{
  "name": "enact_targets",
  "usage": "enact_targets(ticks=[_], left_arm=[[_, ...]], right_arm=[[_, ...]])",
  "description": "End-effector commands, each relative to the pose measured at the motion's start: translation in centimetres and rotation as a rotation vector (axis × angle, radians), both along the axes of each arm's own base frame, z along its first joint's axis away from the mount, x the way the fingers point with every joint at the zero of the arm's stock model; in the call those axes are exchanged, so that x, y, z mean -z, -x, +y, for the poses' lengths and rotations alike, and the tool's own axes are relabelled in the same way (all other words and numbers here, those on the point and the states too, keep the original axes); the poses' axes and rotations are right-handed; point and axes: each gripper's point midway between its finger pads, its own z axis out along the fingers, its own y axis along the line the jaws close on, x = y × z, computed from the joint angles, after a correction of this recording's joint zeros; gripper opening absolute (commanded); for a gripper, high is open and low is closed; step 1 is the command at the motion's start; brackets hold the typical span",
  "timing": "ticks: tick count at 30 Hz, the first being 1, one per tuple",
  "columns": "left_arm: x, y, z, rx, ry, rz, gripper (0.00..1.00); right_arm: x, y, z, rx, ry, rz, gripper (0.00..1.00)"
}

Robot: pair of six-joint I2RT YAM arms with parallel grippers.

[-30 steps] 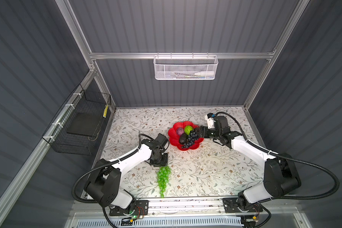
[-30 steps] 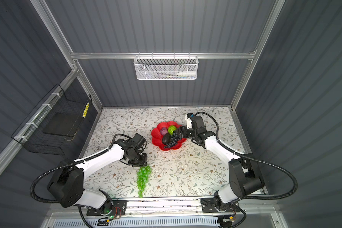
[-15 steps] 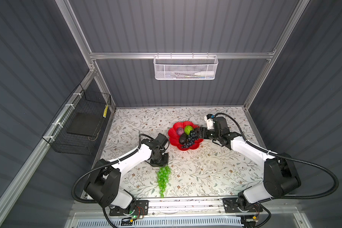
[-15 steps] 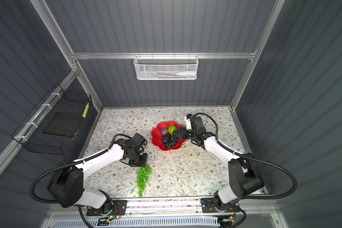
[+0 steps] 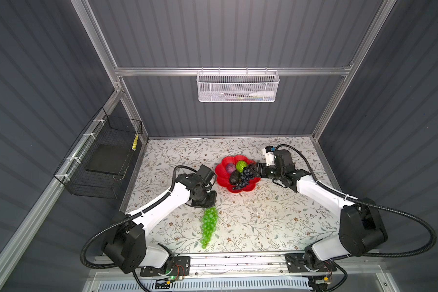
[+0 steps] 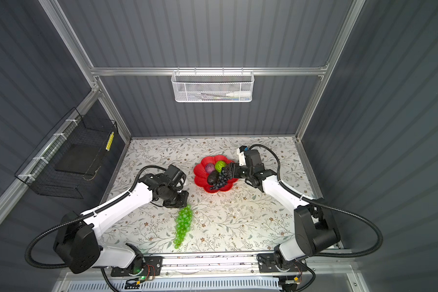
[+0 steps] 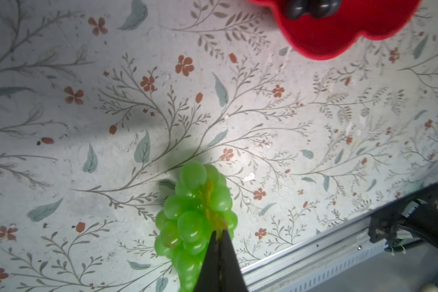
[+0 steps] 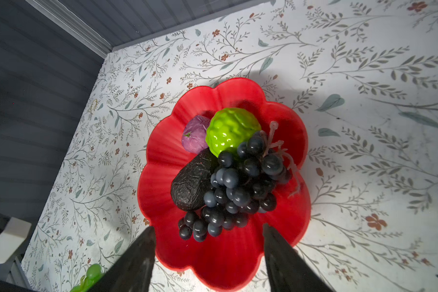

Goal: Place and organize the fake fruits in the fruit bowl
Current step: 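Lift the light green grapes with the left gripper and carry them to the bowl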

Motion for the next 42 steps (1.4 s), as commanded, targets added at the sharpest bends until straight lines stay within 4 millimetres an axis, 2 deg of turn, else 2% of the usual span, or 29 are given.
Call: enact_targets(ticks=[1,4,8,12,15,19,26,33,38,42], left_arm=[[-3.8,0.4,-0.9,0.068,0.083,-0.042,0.00],[-6.2,0.0,-1.9,0.083,0.150,-0.082,0.00],[-8.4,-1.0,-3.3,0.099,0.221,-0.125,0.00],[-10.7,-2.6,-5.7,0.146,0.295,-0.153,0.00],[-13.4,-3.9,-7.6,0.181,0.369,-0.189,0.00],[-15.5,-5.2,-10.0,0.217,0.469,-0.214,0.00],[-15.8,-7.0,-13.7,0.282,0.541,-0.189,0.00],[-15.4,-9.4,-16.6,0.322,0.563,-0.209,0.00],[-13.7,-10.1,-17.1,0.324,0.545,-0.193,0.00],[-13.0,-9.7,-16.2,0.310,0.517,-0.196,0.00]], right_arm=[[-1.4,0.6,-0.2,-0.001,-0.001,-0.032,0.68],[-2.2,0.8,-0.3,-0.004,-0.006,-0.052,0.68],[-2.4,0.9,-0.3,-0.007,-0.004,-0.062,0.68],[-2.7,0.8,0.0,-0.017,-0.016,-0.069,0.68],[-3.0,0.8,-0.1,-0.017,-0.018,-0.077,0.68],[-3.0,1.0,-0.1,-0.018,-0.026,-0.080,0.67],[-2.9,1.8,-0.9,-0.003,-0.016,-0.095,0.66],[-4.2,2.3,-1.8,0.013,-0.052,-0.119,0.65],[-4.3,2.9,-2.8,0.040,-0.032,-0.139,0.65],[-4.0,3.4,-3.2,0.049,-0.023,-0.140,0.66]])
